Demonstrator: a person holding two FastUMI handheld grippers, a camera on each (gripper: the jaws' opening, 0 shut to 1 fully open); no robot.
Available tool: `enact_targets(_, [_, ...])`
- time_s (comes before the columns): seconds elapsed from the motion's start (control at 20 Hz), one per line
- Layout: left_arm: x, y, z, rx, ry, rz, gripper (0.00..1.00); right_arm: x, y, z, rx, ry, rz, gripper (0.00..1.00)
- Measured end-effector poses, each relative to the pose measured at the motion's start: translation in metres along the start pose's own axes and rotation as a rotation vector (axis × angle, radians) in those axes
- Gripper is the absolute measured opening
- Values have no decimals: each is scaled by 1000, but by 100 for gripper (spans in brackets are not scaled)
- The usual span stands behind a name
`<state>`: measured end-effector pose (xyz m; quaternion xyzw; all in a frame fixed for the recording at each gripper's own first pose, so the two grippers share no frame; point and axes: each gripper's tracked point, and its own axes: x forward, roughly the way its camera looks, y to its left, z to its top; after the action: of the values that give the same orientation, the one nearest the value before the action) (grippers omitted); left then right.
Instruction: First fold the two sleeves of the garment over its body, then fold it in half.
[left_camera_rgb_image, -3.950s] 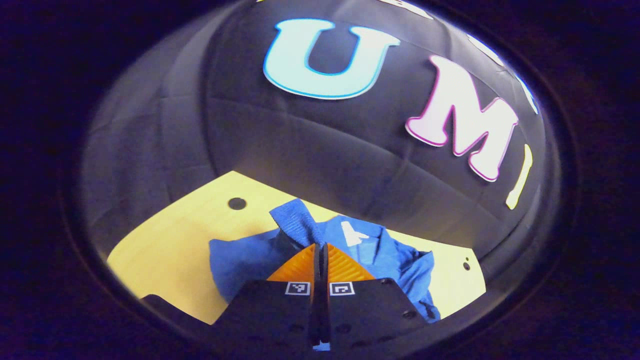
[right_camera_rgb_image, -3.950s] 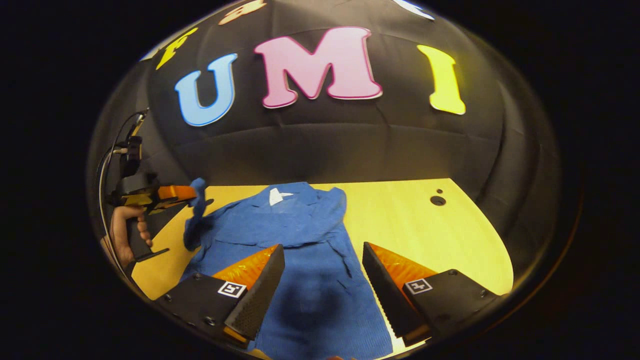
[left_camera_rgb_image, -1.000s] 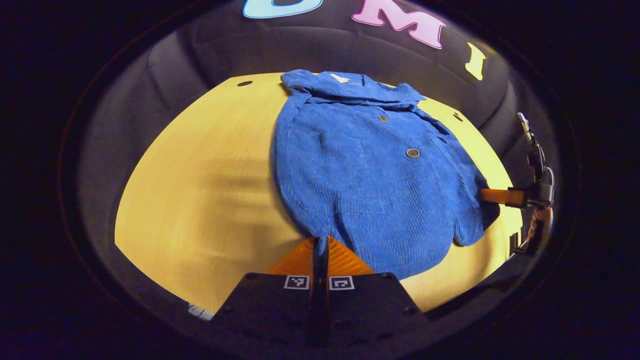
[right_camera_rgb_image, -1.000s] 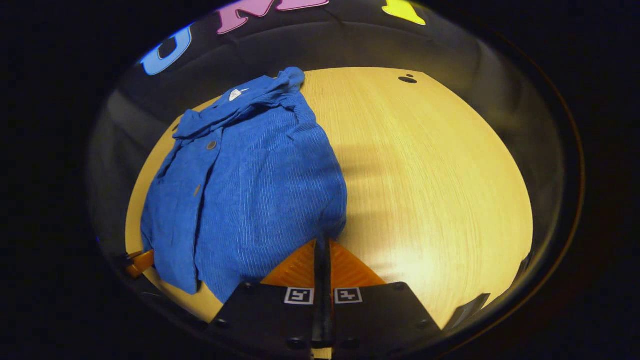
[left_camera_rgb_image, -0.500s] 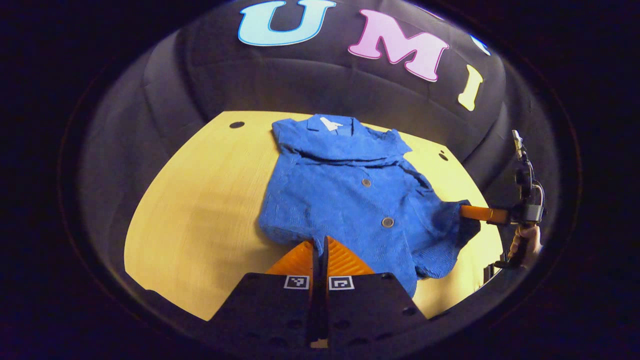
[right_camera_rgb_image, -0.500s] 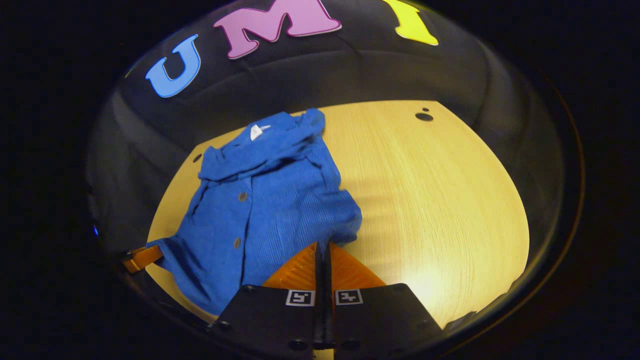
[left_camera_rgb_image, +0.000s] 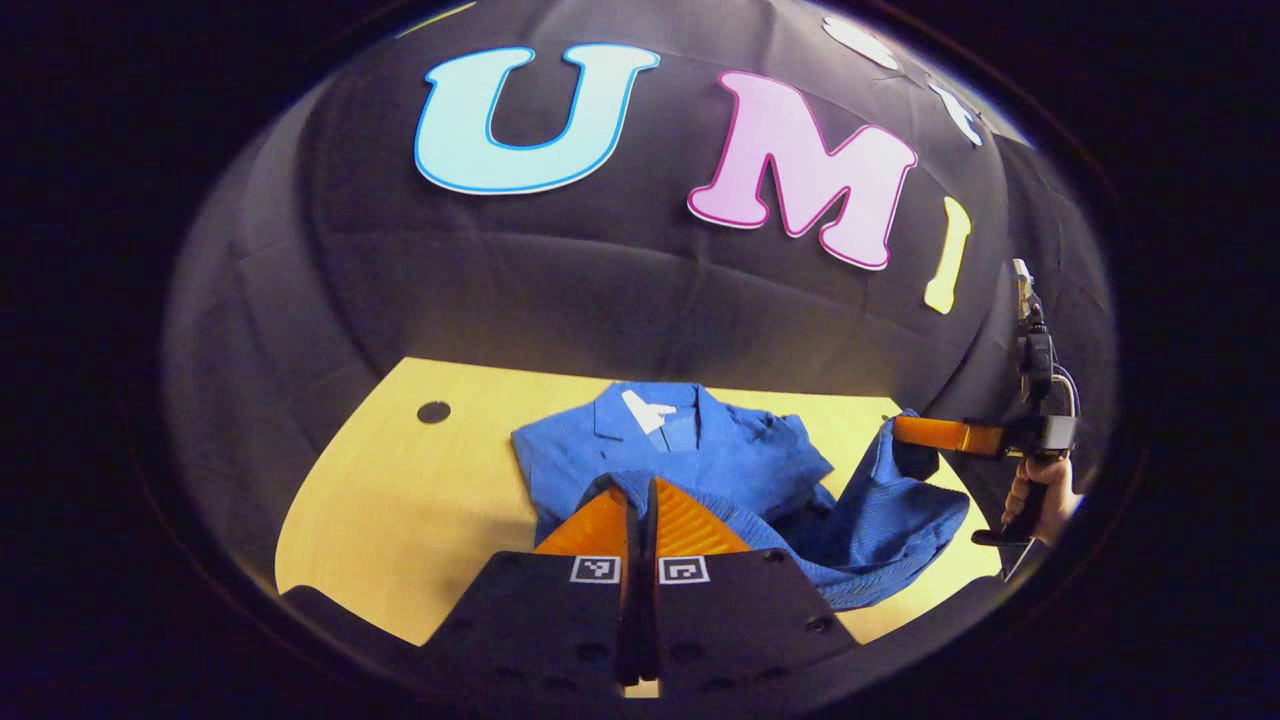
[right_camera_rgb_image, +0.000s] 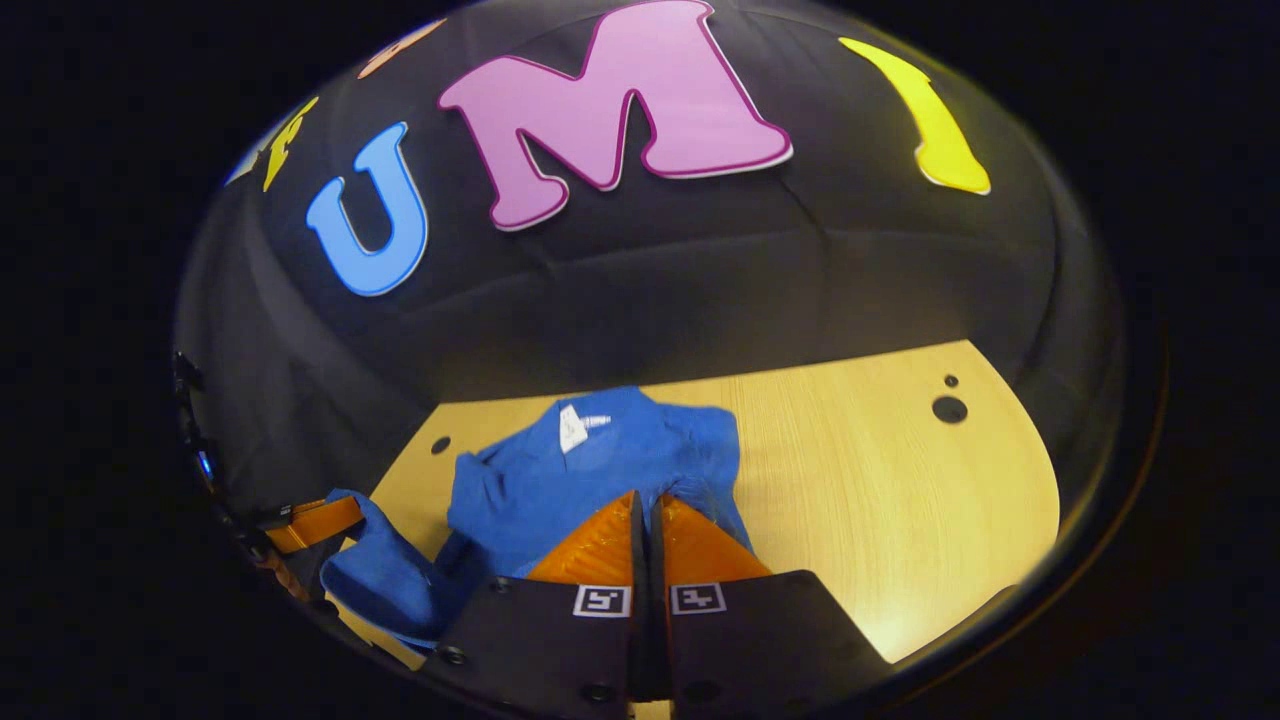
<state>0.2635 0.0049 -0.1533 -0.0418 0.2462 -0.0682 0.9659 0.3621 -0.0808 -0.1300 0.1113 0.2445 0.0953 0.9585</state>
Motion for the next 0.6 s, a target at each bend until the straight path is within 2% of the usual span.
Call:
enact_targets(0.2, [81,33,80,44,-217,57,0,72,-21,61,0,-119,-50,0])
enact_targets(0.3, [121,59,86,27,-256,99,0,107,-37,74,34,-156,-102,0])
enact_targets(0.35, [144,66,80,3,-251,88,1,124,-47,75,68,-171,-130,2])
enact_targets(0.4, [163,73,68,-17,-230,89,6,133,-56,69,100,-156,-151,24])
enact_targets(0.55, [186,99,26,-7,-120,205,80,149,-87,44,69,-112,-239,100])
enact_targets(0.6, [179,98,16,-19,-75,211,80,146,-86,40,40,-106,-248,89])
